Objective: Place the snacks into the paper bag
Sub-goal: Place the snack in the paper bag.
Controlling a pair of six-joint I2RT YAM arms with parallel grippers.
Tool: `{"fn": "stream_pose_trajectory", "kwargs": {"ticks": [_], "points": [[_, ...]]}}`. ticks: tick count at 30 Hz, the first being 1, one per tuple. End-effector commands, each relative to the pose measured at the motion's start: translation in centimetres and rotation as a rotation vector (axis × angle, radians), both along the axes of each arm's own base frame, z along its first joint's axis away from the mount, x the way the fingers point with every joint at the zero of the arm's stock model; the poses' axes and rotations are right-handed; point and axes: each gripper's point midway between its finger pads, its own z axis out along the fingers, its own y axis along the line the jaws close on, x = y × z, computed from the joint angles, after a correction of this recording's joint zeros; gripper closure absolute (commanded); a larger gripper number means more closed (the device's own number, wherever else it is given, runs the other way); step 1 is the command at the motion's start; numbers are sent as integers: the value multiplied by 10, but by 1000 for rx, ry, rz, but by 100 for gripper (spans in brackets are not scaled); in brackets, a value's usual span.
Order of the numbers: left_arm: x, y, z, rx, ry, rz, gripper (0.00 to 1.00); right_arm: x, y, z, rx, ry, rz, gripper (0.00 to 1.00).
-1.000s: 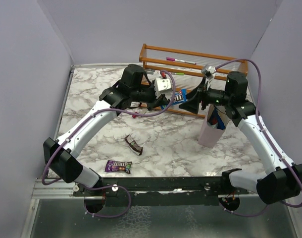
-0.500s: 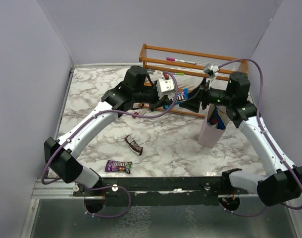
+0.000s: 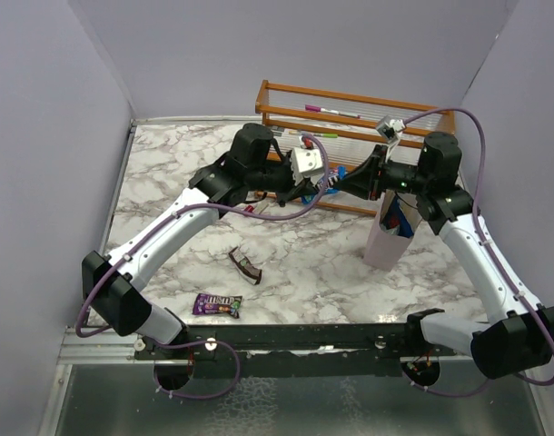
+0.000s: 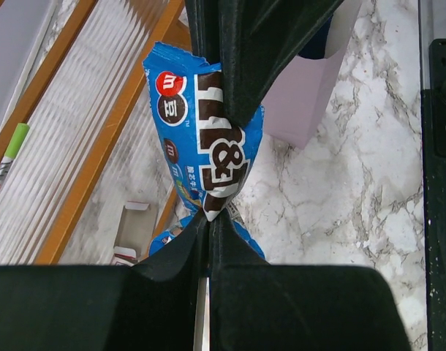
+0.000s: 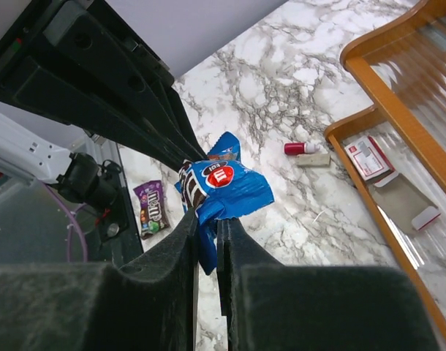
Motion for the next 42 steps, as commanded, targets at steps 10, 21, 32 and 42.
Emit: {"fn": "stream_pose_trajectory", "kwargs": {"ticks": [10,21,32,42], "points": [[-13,7,-4,16,-22,-32,54,0,-20,20,-58,-169,-94,99],[-5,31,-2,76,-97,82,18,-24,-75,61,-263,-459,-284,99],[12,47,4,98,-154,208,4,-59,-164,98,-555,-613,-623,99],[16,49,0,113,-166,221,4,-47,-186,69,-739,-459,-592,99]]}}
